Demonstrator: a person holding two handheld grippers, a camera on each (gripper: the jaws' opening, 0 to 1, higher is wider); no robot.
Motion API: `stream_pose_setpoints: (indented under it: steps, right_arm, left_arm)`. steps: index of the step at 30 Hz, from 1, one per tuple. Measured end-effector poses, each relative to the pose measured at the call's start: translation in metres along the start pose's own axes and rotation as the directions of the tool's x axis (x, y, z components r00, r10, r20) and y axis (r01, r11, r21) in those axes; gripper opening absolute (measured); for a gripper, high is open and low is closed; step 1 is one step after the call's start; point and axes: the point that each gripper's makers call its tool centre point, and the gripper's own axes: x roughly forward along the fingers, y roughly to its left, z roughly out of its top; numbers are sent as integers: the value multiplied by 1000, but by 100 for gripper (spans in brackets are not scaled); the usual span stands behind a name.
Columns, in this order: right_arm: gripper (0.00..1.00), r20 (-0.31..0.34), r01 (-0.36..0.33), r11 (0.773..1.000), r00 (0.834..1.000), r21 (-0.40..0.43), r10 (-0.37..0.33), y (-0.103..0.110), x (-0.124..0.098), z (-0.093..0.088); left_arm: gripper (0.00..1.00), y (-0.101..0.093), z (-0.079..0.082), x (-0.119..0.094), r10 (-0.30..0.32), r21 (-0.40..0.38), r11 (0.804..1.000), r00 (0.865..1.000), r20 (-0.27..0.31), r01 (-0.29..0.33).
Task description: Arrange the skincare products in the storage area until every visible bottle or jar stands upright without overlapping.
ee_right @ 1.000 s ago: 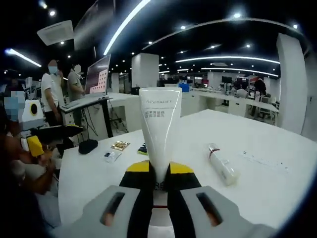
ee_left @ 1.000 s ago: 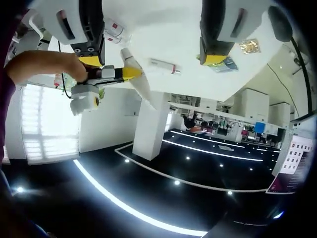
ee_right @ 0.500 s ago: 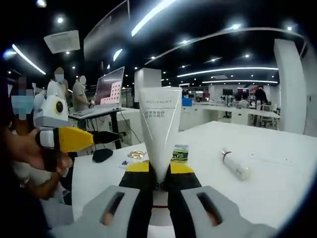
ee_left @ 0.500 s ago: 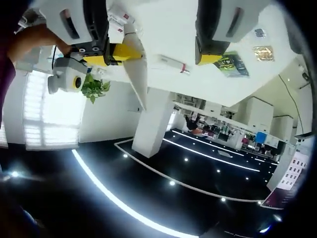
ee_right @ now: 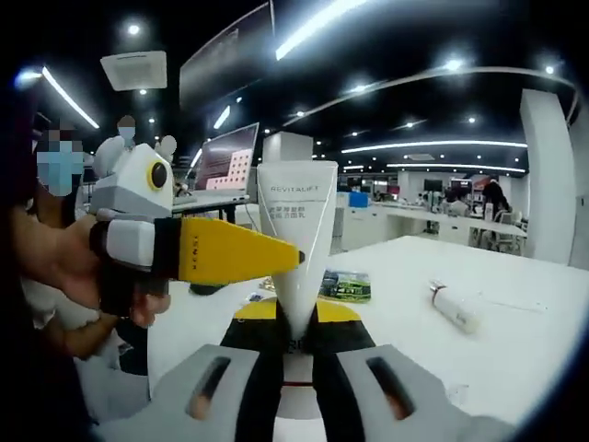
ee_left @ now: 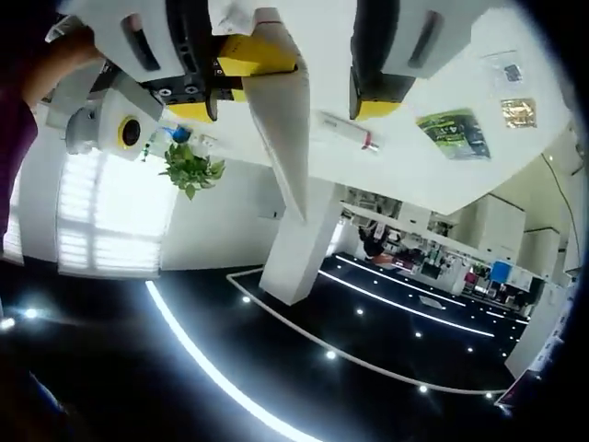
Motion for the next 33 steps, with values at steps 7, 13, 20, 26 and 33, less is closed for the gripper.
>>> stream_pose_setpoints:
  steps: [7,13,20,26,33]
  right_arm:
    - [8,25,-28,999,999,-23,29,14,2,4]
    - [9,33,-29,1000,999,-10,30,18,2,4]
    - [11,35,-47,999,998,-4,47,21,4,0]
    - [14,23,-65,998,998,4,64,24,6,-7]
    - [19,16,-77,996,997,35,77,26,7,-11]
  left_arm:
    - [40,-4,-12,0,-25,8,1000,998,-57,25]
    - [33,-3,-10,-1,-32,2,999,998,-46,32]
    - [29,-1,-14,-4,-29,16,999,998,-53,29]
    - [25,3,-20,-7,-33,51,998,997,-74,37]
    - [21,5,-24,-8,-33,79,996,994,-100,41]
